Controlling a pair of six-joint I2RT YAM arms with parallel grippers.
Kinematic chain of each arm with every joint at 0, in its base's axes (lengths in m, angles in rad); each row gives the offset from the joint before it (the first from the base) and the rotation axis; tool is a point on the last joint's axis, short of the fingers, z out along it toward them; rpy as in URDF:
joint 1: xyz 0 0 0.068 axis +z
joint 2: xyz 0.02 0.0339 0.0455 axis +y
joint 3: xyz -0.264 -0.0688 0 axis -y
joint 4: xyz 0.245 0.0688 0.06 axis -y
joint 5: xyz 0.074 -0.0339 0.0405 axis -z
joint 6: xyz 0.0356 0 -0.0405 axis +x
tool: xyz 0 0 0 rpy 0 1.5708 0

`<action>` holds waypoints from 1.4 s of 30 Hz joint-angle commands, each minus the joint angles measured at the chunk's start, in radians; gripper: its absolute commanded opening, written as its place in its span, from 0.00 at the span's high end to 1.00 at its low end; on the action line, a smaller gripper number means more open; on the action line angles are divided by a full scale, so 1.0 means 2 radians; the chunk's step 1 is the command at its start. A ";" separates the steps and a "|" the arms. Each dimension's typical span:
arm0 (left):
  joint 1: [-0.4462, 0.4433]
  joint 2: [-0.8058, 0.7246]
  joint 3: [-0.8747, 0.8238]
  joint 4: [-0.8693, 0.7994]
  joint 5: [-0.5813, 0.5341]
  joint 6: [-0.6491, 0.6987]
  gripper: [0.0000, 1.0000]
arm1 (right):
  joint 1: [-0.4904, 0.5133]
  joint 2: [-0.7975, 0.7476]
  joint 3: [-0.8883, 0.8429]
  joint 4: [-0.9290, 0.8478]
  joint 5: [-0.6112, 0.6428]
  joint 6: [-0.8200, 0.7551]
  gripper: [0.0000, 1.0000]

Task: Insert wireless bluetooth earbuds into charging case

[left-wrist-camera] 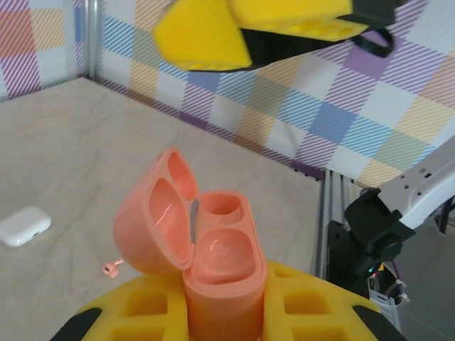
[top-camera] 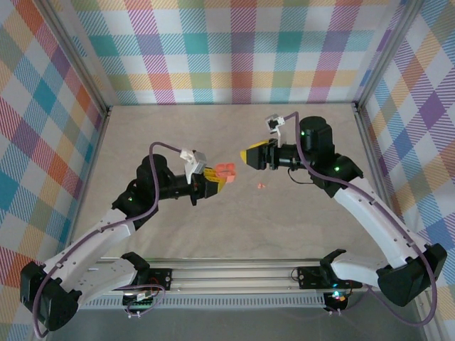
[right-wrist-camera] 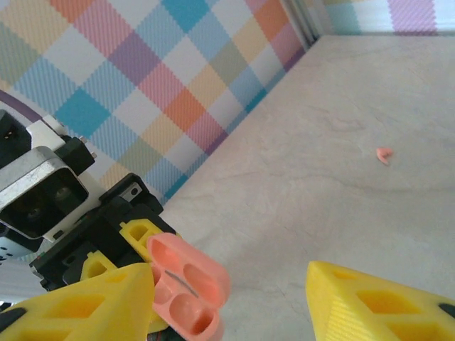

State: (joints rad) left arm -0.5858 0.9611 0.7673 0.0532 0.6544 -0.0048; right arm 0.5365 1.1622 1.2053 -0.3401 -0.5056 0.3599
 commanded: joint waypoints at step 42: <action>0.012 -0.078 -0.078 -0.046 -0.027 0.010 0.97 | -0.067 0.382 0.031 -0.116 0.062 -0.121 0.45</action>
State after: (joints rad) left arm -0.5724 0.8120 0.6170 -0.0288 0.5823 -0.0059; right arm 0.4057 1.9087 1.2846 -0.5980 -0.3161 0.1181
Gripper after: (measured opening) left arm 0.201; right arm 0.553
